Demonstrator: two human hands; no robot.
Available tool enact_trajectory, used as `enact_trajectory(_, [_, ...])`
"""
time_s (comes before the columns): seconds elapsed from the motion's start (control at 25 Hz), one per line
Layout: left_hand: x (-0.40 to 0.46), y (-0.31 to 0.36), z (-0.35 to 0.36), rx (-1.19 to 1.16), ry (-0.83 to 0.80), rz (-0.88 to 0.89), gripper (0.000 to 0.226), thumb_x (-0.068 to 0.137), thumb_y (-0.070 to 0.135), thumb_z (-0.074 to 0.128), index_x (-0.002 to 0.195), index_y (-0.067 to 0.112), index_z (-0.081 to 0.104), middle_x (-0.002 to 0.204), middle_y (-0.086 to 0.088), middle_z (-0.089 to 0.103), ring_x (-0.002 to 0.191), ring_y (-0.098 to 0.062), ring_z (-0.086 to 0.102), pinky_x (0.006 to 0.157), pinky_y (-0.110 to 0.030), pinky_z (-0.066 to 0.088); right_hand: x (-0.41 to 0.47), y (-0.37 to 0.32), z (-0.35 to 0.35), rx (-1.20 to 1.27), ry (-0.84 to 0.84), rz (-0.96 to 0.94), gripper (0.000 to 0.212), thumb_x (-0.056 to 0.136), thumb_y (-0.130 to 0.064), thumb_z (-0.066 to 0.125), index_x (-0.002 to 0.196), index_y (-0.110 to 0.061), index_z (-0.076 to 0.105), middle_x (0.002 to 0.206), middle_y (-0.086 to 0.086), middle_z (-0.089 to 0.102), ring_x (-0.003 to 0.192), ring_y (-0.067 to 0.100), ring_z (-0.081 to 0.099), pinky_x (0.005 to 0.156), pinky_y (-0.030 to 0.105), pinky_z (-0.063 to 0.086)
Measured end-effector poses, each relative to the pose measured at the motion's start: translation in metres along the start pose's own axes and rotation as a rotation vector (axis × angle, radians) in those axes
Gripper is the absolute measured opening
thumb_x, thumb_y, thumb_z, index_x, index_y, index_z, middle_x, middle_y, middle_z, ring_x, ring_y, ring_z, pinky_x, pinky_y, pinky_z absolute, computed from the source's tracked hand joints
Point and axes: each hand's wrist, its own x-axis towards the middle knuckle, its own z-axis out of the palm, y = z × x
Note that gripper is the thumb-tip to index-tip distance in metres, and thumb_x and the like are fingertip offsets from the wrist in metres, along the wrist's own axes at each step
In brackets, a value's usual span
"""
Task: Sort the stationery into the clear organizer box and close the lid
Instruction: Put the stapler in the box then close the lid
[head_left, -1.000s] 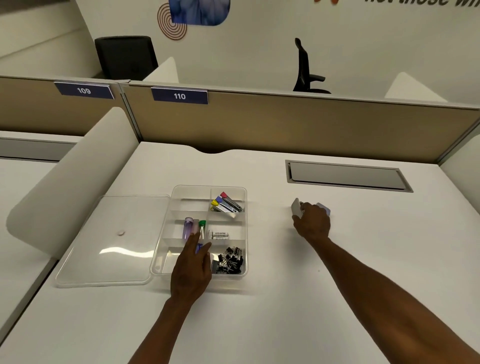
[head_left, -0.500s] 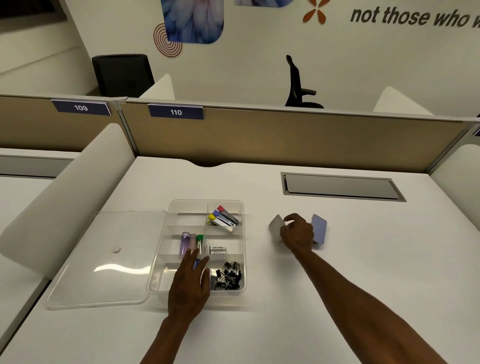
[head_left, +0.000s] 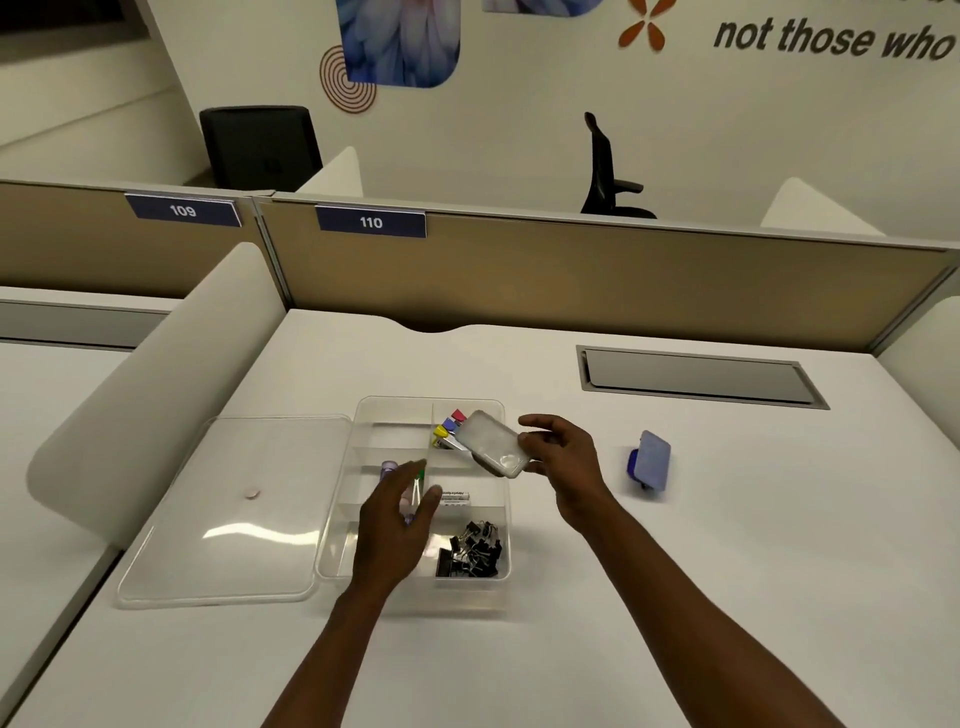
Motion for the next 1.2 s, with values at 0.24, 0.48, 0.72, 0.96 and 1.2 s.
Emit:
enact_trajectory(0.24, [0.051, 0.026, -0.044, -0.195, -0.273, -0.093, 0.042, 0.093, 0.025, 0.066, 0.133, 0.034, 0.058, 0.114, 0.002, 0.067, 0.099, -0.01, 0.069, 0.084, -0.03, 0.059, 0.008, -0.014, 0.041, -0.291, -0.327, -0.153, 0.02, 0.089, -0.004, 0.069, 0.102, -0.019, 0.075, 0.097, 0.0, 0.076, 0.09, 0.012, 0.069, 0.079, 0.028, 0.057])
enact_trajectory(0.48, [0.081, 0.009, -0.068, 0.029, -0.192, -0.023, 0.023, 0.087, 0.013, 0.071, 0.107, 0.024, 0.074, 0.104, 0.005, 0.072, 0.088, -0.011, 0.07, 0.076, -0.032, 0.06, 0.029, -0.014, 0.089, -0.554, -0.322, -0.263, 0.015, 0.087, -0.009, 0.072, 0.098, -0.019, 0.075, 0.095, -0.002, 0.076, 0.091, 0.013, 0.072, 0.084, 0.027, 0.058])
enact_trajectory(0.72, [0.121, -0.015, -0.078, 0.215, -0.069, 0.029, 0.028, 0.081, 0.005, 0.074, 0.106, 0.019, 0.074, 0.101, 0.003, 0.074, 0.087, -0.011, 0.068, 0.076, -0.022, 0.057, 0.061, -0.014, 0.138, -0.96, -0.266, -0.457, 0.012, 0.085, -0.022, 0.075, 0.097, -0.023, 0.076, 0.096, -0.006, 0.077, 0.085, 0.012, 0.069, 0.079, 0.029, 0.054])
enact_trajectory(0.96, [0.16, -0.028, -0.066, 0.422, -0.128, 0.086, 0.03, 0.085, 0.003, 0.067, 0.112, 0.015, 0.072, 0.107, -0.006, 0.074, 0.098, -0.025, 0.067, 0.086, -0.038, 0.055, 0.088, 0.008, 0.157, -1.167, -0.215, -0.449, 0.016, 0.089, -0.017, 0.069, 0.103, -0.023, 0.075, 0.098, -0.001, 0.077, 0.087, 0.021, 0.069, 0.079, 0.032, 0.055])
enact_trajectory(1.2, [0.178, -0.037, -0.044, 0.686, -0.268, 0.177, 0.039, 0.088, 0.003, 0.057, 0.123, 0.019, 0.065, 0.115, -0.002, 0.071, 0.11, -0.024, 0.062, 0.099, -0.035, 0.037, 0.105, 0.029, 0.156, -1.391, -0.208, -0.442, 0.025, 0.087, -0.008, 0.061, 0.1, -0.025, 0.074, 0.091, 0.007, 0.073, 0.089, 0.029, 0.064, 0.077, 0.036, 0.049])
